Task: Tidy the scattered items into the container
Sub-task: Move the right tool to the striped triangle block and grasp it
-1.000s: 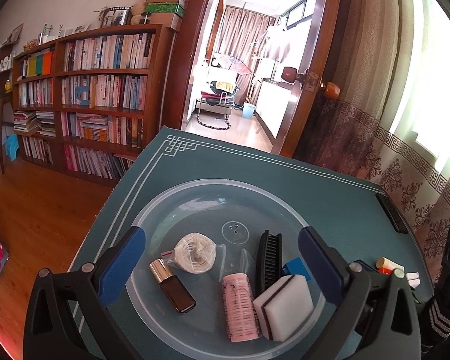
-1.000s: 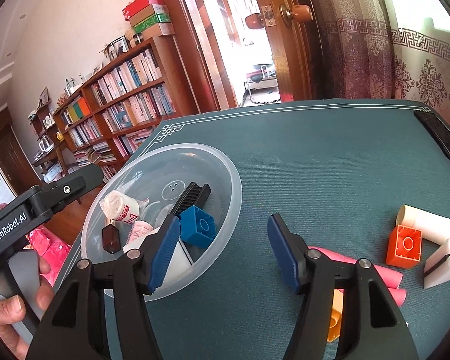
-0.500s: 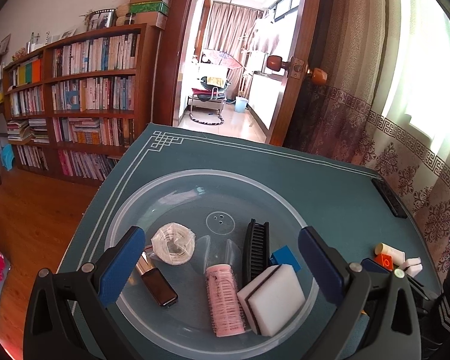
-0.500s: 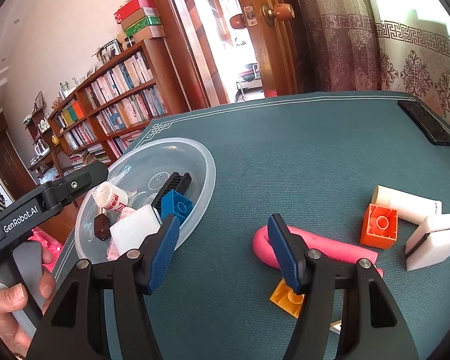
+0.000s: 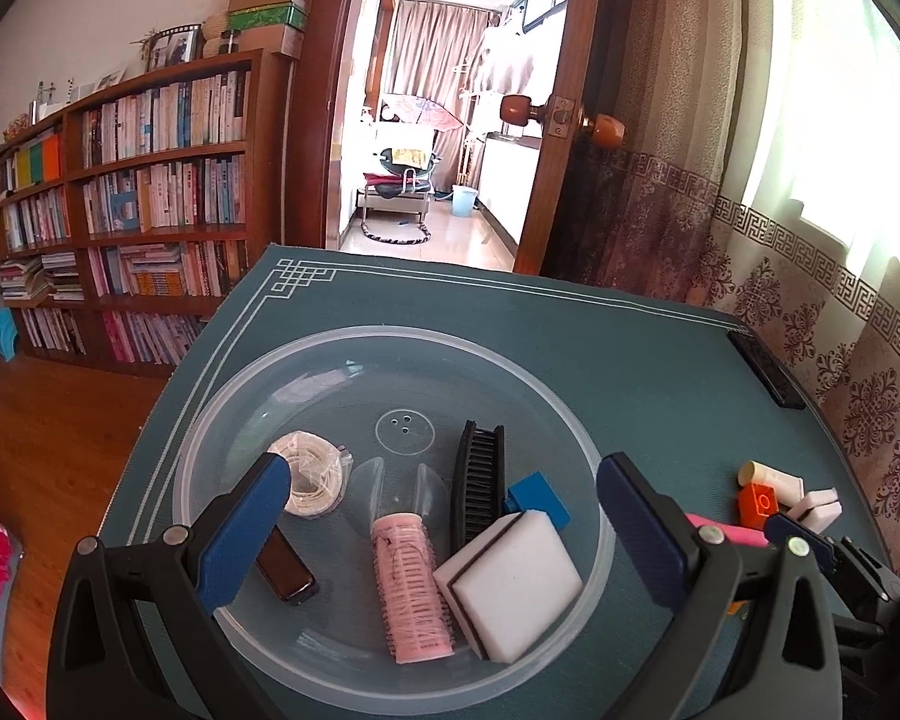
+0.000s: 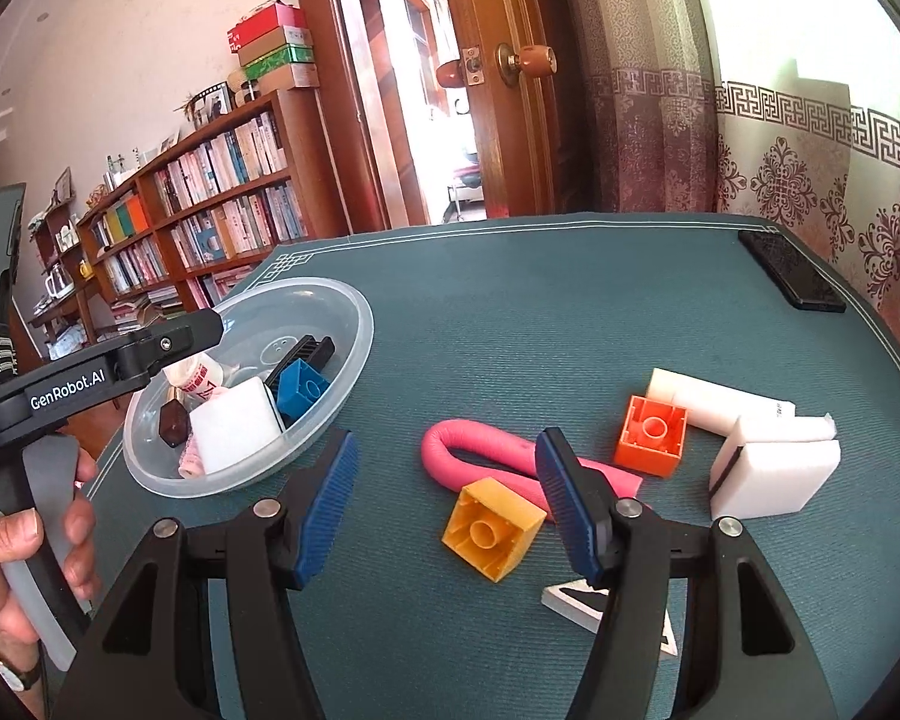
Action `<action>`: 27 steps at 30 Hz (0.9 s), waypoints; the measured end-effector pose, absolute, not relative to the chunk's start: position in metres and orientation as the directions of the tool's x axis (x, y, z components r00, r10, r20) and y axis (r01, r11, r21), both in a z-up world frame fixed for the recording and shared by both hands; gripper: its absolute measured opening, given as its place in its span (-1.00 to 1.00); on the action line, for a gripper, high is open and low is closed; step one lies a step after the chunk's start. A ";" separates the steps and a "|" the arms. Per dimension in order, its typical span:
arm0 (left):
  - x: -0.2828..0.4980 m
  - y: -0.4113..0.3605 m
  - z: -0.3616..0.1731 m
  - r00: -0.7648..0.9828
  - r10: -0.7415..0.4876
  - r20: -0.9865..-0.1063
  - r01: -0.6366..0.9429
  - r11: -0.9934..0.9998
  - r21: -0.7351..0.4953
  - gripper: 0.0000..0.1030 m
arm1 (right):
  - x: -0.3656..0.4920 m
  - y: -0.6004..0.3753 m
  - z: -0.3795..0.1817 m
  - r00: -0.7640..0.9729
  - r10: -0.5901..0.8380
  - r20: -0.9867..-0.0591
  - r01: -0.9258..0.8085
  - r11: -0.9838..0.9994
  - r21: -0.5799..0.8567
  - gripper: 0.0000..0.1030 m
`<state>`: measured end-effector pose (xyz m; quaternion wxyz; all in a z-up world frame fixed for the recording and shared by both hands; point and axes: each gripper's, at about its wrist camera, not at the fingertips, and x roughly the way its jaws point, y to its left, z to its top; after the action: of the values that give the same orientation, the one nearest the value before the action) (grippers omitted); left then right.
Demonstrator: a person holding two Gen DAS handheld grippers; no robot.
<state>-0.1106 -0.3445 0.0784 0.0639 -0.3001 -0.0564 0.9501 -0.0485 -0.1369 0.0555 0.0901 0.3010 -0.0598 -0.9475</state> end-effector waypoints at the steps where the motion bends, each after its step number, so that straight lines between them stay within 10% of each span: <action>1: -0.110 -0.343 0.078 -0.811 0.158 -0.563 -0.093 -0.985 -0.143 0.99 | -0.045 -0.134 0.054 -0.804 -0.199 -0.561 0.128 -0.978 0.164 0.26; 27: -0.095 -0.287 0.072 -0.783 0.215 -0.584 -0.227 -0.972 -0.053 0.99 | -0.022 -0.084 0.027 -0.760 -0.117 -0.640 0.005 -0.985 0.174 0.26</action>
<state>-0.0948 -0.2866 0.0717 0.1168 -0.3078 0.0099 0.9442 -0.0217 -0.0843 0.0266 0.0326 0.3451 -0.0810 -0.9345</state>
